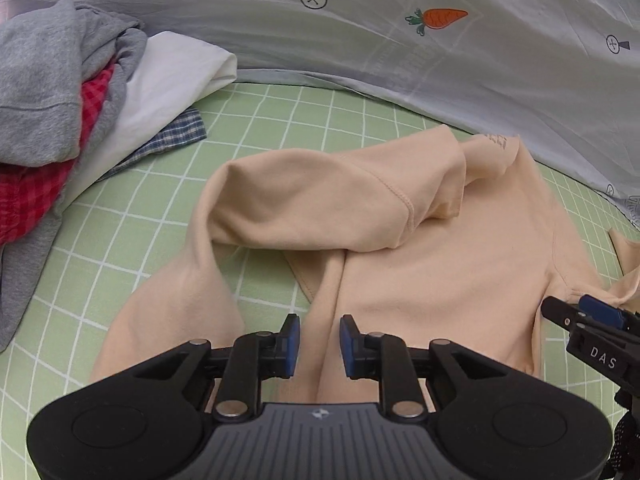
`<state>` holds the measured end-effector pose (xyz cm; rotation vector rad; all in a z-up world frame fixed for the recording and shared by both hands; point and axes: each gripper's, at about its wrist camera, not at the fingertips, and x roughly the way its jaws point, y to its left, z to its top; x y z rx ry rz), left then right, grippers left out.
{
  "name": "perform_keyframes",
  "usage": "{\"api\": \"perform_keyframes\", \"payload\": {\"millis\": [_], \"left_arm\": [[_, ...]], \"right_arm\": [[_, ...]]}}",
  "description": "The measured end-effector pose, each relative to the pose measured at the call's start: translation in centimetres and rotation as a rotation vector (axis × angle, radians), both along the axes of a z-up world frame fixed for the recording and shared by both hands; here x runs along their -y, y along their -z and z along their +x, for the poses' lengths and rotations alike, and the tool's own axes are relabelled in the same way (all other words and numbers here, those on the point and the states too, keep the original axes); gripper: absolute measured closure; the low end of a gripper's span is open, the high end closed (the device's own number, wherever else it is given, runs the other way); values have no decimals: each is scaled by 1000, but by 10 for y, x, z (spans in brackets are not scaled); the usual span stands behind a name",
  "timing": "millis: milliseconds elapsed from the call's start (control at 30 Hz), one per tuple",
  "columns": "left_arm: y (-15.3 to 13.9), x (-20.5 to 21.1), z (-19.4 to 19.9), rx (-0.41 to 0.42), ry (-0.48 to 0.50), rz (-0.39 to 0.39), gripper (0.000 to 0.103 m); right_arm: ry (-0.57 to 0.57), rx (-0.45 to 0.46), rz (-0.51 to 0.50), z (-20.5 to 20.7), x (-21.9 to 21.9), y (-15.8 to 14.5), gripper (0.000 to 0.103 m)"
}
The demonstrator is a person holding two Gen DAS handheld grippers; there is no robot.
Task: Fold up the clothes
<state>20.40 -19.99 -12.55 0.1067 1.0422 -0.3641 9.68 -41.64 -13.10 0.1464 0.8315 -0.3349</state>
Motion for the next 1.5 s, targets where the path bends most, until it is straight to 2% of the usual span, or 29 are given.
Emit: {"api": "perform_keyframes", "payload": {"millis": [100,300,467,567,600,700,767,833,967,1000,1067,1200,1300,1400,1433,1467,1500], "left_arm": [[7,11,3,-13,42,5,76],[5,16,50,68,0,-31,76],[-6,-6,98,146,-139,-100,76],[-16,-14,114,227,-210,-88,72],[-20,-17,116,250,-224,-93,67],[-31,-29,111,260,-236,-154,59],[-33,-35,100,241,-225,-157,58],[-30,-38,80,218,-193,-126,58],[-16,-46,24,124,-127,-56,58],[-11,-50,10,93,-117,-45,57],[-2,-58,-21,32,-102,-27,57],[7,-73,-72,-56,-122,-1,57],[7,-82,-98,-86,-136,0,57],[5,-88,-117,-90,-141,5,57],[4,-90,-122,-86,-139,5,57],[1,-90,-125,-79,-138,4,57],[-1,-91,-129,-72,-137,3,57]], "right_arm": [[-45,-6,-27,29,16,0,42],[-207,-46,-66,95,22,14,43],[-316,12,-100,149,24,15,45],[-248,113,-20,162,36,3,45],[-222,147,10,166,40,-1,45],[-144,251,98,177,52,-14,41],[-104,233,61,165,51,-16,41],[-66,212,19,137,49,-17,40],[57,181,18,68,34,-23,26],[71,162,16,52,28,-22,26],[90,118,10,19,15,-19,26],[54,8,33,-27,-21,-6,28],[15,-48,46,-58,-45,1,39],[-33,-64,76,-82,-63,3,48],[-53,-74,100,-85,-68,4,53],[-67,-72,118,-90,-72,6,65],[-77,-66,133,-95,-76,7,70]]}}
